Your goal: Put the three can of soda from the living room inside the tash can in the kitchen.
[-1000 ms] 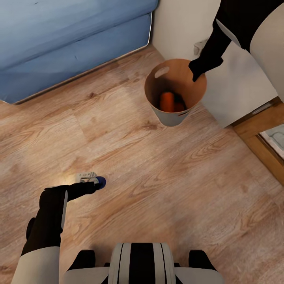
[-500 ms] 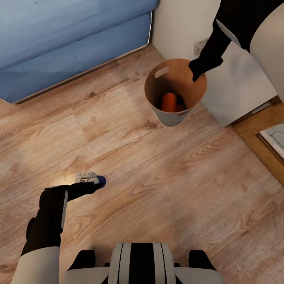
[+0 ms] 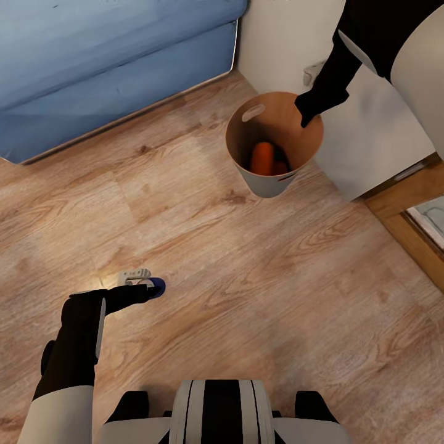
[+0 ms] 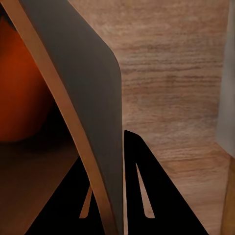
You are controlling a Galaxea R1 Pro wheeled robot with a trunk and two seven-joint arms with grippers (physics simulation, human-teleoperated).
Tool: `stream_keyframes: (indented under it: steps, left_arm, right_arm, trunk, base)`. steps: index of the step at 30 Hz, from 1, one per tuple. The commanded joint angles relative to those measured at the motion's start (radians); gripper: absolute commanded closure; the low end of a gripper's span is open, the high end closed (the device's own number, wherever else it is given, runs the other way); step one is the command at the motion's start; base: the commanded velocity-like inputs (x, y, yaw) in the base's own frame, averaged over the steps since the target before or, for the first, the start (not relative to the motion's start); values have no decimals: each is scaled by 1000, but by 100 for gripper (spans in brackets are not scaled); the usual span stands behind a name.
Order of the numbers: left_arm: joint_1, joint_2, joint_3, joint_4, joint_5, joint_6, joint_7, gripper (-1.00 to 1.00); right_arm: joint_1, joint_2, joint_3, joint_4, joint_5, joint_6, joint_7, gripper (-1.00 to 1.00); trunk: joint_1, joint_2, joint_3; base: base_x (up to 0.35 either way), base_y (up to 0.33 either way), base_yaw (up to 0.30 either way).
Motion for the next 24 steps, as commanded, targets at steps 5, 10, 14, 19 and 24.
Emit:
stream_keyframes:
  steps: [5, 10, 14, 19, 24]
  left_arm:
    - [0, 0, -1, -1, 0, 0, 0, -100]
    - [0, 0, -1, 0, 0, 1, 1, -100]
    - [0, 0, -1, 1, -1, 2, 1, -100]
    - [0, 0, 0, 0, 0, 2, 2, -100]
    - [0, 0, 0, -1, 1, 1, 2, -100]
  right_arm:
    - [0, -1, -11, 0, -11, 5, 3, 100]
    - [1, 1, -11, 0, -11, 5, 3, 100]
    - [1, 0, -11, 0, -11, 5, 3, 100]
    - [1, -1, -11, 0, -11, 5, 3, 100]
    - [1, 0, -11, 0, -11, 5, 3, 100]
  trunk:
    - [0, 0, 0]
    - [1, -1, 0]
    - [3, -2, 0]
    - [4, -2, 0]
    - [4, -2, 0]
  base:
    - [3, 0, 0]
    - [0, 0, 0]
    - [0, 0, 0]
    - [0, 0, 0]
    - [0, 0, 0]
